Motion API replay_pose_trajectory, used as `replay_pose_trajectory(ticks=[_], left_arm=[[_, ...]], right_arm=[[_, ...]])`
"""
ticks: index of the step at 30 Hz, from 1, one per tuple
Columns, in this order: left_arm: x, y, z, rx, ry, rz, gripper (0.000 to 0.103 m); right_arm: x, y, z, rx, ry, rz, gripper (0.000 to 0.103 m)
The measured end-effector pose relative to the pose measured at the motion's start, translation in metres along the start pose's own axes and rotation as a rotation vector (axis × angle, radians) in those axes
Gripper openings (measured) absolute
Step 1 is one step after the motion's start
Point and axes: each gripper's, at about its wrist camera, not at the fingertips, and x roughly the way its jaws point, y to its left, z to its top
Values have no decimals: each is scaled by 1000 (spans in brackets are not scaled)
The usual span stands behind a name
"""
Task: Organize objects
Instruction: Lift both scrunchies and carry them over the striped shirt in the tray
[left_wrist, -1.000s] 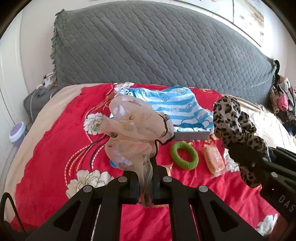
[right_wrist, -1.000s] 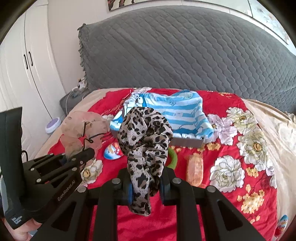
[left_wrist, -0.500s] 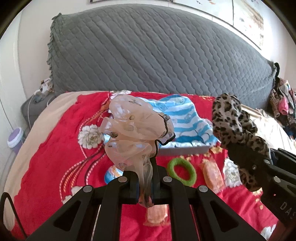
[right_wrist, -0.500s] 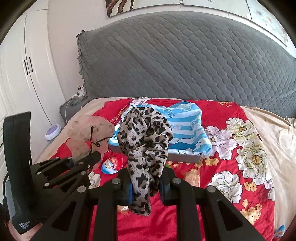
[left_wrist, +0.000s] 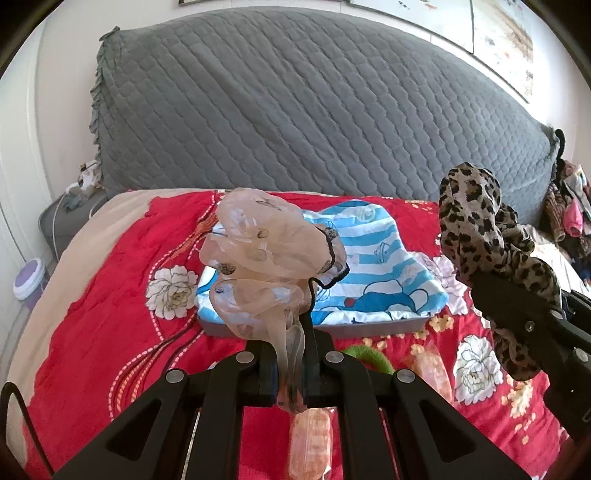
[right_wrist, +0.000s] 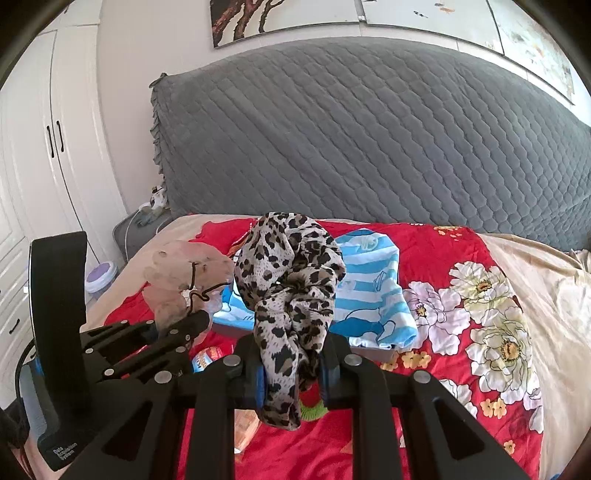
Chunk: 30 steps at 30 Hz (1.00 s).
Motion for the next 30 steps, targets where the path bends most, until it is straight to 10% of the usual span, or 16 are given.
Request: replay_pose_trajectory(ticks=[30], left_arm=[[116,9,29,13,44,44,8]], right_arm=[[87,-50,24,55,-15,-10,21]])
